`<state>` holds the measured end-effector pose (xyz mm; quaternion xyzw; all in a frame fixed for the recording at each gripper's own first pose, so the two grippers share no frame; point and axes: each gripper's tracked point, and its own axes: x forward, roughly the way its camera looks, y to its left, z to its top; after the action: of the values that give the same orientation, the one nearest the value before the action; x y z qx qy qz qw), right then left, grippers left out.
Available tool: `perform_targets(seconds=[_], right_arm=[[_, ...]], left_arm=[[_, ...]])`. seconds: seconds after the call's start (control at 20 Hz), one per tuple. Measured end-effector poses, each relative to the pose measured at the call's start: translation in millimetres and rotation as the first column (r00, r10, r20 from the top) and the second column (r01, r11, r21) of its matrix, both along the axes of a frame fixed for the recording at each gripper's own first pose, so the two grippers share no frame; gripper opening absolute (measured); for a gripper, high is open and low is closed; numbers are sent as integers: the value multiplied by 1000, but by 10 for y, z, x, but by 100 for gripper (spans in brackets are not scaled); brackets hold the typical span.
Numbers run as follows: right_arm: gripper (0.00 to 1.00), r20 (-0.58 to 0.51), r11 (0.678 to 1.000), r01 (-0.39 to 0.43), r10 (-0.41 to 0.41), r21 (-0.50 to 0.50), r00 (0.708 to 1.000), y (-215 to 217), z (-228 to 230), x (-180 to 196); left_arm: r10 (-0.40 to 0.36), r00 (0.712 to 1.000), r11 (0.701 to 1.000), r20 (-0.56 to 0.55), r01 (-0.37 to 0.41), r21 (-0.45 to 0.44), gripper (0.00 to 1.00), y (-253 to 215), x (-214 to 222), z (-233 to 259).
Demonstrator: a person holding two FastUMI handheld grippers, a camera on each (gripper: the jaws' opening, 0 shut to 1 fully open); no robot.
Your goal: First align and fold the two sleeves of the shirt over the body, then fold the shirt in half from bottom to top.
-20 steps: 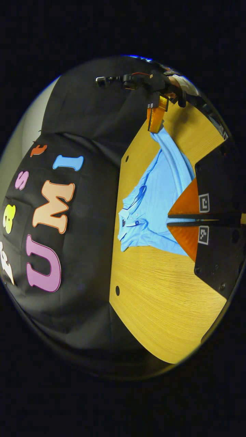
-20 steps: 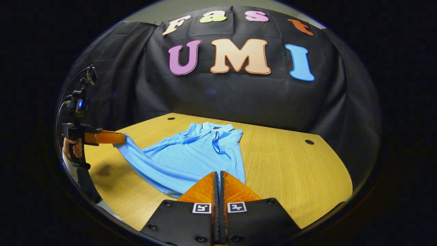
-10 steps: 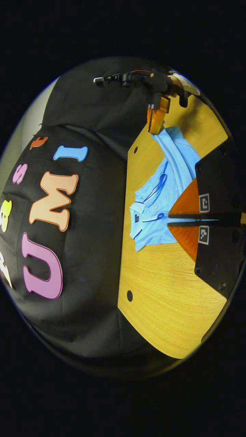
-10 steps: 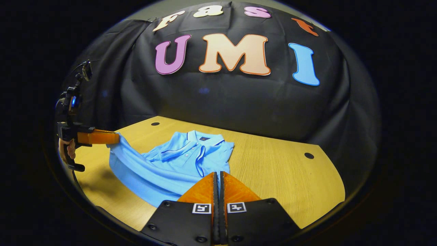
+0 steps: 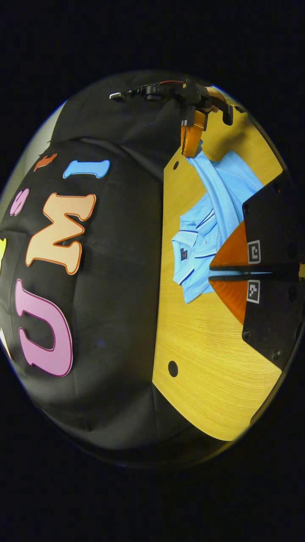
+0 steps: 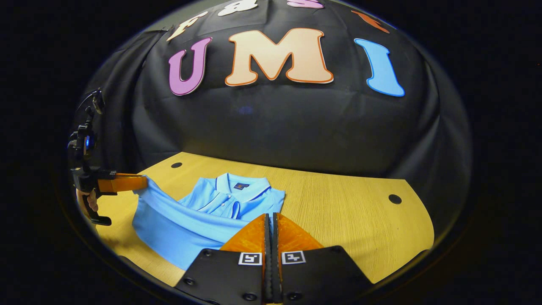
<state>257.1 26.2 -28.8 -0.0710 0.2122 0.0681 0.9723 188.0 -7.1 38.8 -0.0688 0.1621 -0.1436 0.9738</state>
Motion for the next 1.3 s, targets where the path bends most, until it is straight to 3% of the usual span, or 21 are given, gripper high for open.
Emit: perform_targets(seconds=[0.6, 1.0, 1.2, 1.25, 1.3], right_arm=[[2, 14, 994, 85, -84, -65, 996, -97, -348, 918], [1, -18, 992, 113, -114, -59, 993, -58, -614, 1164], [15, -38, 996, 90, -91, -29, 995, 7, -582, 1103], [22, -42, 996, 79, -80, -31, 996, 25, -570, 1075], [43, -39, 997, 69, -70, -32, 997, 55, -547, 1038]], left_arm=[[68, 997, 996, -41, -65, 54, 0, 27, 1018, -347], [136, 989, 976, -52, -125, 178, 0, 120, 1272, -521], [141, 989, 977, -47, -131, 169, 5, 117, 1208, -422], [145, 988, 977, -49, -135, 167, 19, 133, 1163, -382], [153, 987, 975, -51, -142, 172, 38, 162, 1135, -366]])
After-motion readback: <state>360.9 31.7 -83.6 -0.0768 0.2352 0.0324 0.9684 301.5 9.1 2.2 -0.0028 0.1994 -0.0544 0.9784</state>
